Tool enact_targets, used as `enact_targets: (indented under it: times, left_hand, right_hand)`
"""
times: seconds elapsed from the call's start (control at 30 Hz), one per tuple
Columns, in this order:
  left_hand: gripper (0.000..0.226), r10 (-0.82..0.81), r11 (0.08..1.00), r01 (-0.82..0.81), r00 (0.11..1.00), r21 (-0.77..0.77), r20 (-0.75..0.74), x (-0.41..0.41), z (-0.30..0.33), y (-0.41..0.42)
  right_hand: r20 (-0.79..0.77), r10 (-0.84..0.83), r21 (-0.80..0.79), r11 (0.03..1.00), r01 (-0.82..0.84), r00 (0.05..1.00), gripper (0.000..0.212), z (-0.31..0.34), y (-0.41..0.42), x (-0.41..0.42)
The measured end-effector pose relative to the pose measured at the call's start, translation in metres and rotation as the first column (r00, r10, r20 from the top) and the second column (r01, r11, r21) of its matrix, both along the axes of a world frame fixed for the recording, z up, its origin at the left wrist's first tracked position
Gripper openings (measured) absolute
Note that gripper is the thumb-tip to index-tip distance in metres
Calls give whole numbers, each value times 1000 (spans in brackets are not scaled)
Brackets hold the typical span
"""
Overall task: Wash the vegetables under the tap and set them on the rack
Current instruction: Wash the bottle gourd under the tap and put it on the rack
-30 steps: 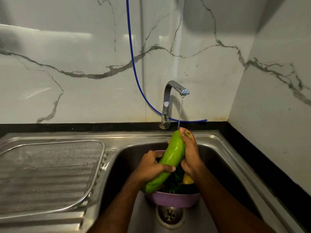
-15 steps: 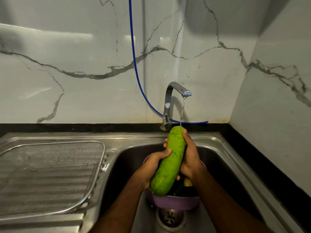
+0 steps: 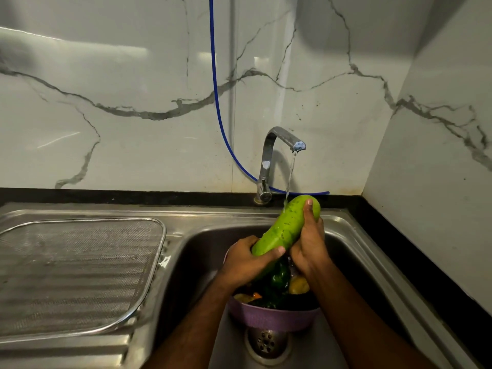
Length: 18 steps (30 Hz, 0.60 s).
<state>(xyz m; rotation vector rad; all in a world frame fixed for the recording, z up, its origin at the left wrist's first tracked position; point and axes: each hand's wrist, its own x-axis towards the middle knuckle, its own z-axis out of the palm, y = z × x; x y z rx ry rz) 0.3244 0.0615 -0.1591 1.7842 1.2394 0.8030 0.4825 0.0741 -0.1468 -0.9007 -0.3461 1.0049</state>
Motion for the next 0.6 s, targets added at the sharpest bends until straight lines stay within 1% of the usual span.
enact_targets:
  times: [0.07, 0.13, 0.2, 0.27, 0.3, 0.37, 0.4, 0.47, 0.5, 0.53, 0.6]
  left_hand:
    - [69, 18, 1000, -19, 1000, 24, 17, 4, -1, -3]
    - [74, 32, 999, -31, 997, -21, 69, 5, -1, -4]
    - [76, 54, 983, -17, 978, -181, 200, 3, 0, -4]
    - [69, 69, 932, 60, 939, -357, 337, -1, 4, -6]
    - [65, 69, 910, 95, 924, -403, 375, -3, 8, -7]
    - [67, 75, 875, 134, 912, -465, 404, -8, 15, -9]
    - [70, 67, 844, 168, 909, -509, 411, -10, 16, -10]
    - [75, 35, 739, 276, 895, -614, 444, -15, 19, -10]
    - [76, 21, 685, 331, 881, -649, 472, -17, 21, -10]
    - [77, 16, 647, 372, 866, -666, 500, -19, 22, -9]
    - [78, 20, 598, 427, 838, -679, 545, -21, 22, -6]
  right_hand:
    - [-24, 37, 11, 999, -37, 999, 77, -1, -3, 1]
    - [-1, 93, 4, 996, -93, 996, 79, -6, -3, -2]
    - [26, 143, 27, 989, -144, 989, 88, -12, -4, -9]
    - [48, 163, 45, 985, -165, 985, 85, -14, -5, -20]
    - [49, 161, 50, 985, -163, 986, 82, -15, -4, -24]
    - [28, 157, 53, 986, -158, 987, 79, -16, -2, -24]
    - [21, 161, 45, 986, -162, 987, 78, -16, -1, -22]
    - [25, 176, 17, 984, -177, 984, 73, -16, -1, -17]
    - [25, 185, -1, 983, -185, 982, 74, -16, 0, -13]
    - [15, 191, -22, 981, -190, 982, 80, -16, 1, -10]
    - [-25, 204, -65, 977, -205, 979, 100, -14, 0, -7]
